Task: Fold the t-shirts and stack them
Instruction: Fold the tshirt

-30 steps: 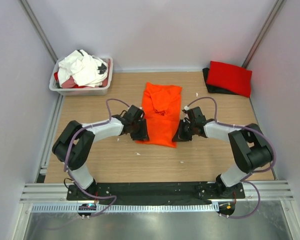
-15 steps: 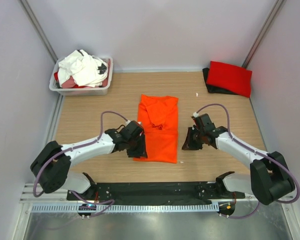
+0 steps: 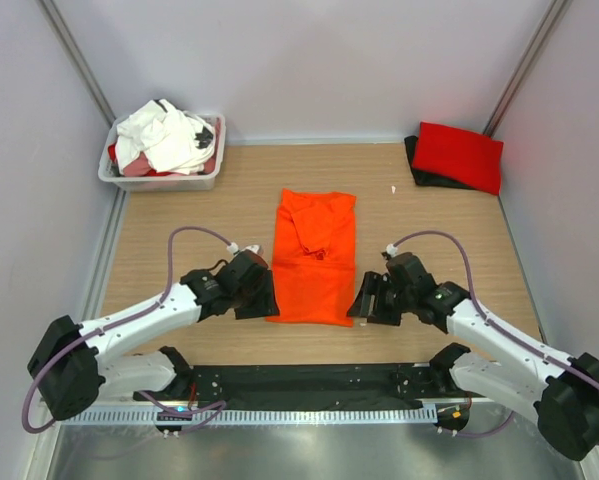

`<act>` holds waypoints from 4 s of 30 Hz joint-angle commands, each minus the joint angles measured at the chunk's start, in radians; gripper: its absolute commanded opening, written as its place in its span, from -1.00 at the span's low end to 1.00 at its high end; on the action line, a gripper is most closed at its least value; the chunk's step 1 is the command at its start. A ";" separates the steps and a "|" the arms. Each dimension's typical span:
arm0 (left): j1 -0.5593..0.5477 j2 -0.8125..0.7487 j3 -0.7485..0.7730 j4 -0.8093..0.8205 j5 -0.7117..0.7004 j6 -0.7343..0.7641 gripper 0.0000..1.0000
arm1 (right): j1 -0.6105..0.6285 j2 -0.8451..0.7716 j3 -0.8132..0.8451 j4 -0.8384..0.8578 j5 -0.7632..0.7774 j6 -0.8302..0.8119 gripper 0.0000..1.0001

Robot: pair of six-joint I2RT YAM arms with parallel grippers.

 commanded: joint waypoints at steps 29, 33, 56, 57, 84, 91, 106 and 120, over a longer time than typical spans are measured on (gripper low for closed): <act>0.079 -0.023 -0.282 0.288 -0.049 -0.067 0.10 | 0.116 0.237 -0.124 0.282 0.072 0.212 -0.28; 0.079 -0.018 -0.303 0.327 -0.046 -0.081 0.03 | 0.116 0.237 -0.127 0.283 0.073 0.211 -0.34; 0.079 -0.014 -0.348 0.393 0.003 -0.110 -1.00 | 0.116 0.199 -0.133 0.270 0.082 0.218 -0.88; 0.079 -0.017 -0.346 0.394 0.008 -0.110 -1.00 | 0.118 0.190 -0.132 0.262 0.086 0.217 -0.91; 0.015 -0.150 -0.034 0.057 -0.037 -0.127 -1.00 | 0.116 -0.028 0.130 -0.071 0.200 0.158 -0.98; 0.071 -0.046 0.167 -0.041 -0.037 -0.045 -1.00 | 0.104 0.107 0.324 -0.145 0.303 0.069 -0.98; 0.269 0.199 0.423 -0.073 0.123 0.108 -1.00 | -0.045 0.353 0.581 -0.148 0.262 -0.092 -0.97; 0.552 1.133 1.539 -0.422 0.328 0.241 0.24 | -0.278 1.338 1.834 -0.462 0.196 -0.282 0.36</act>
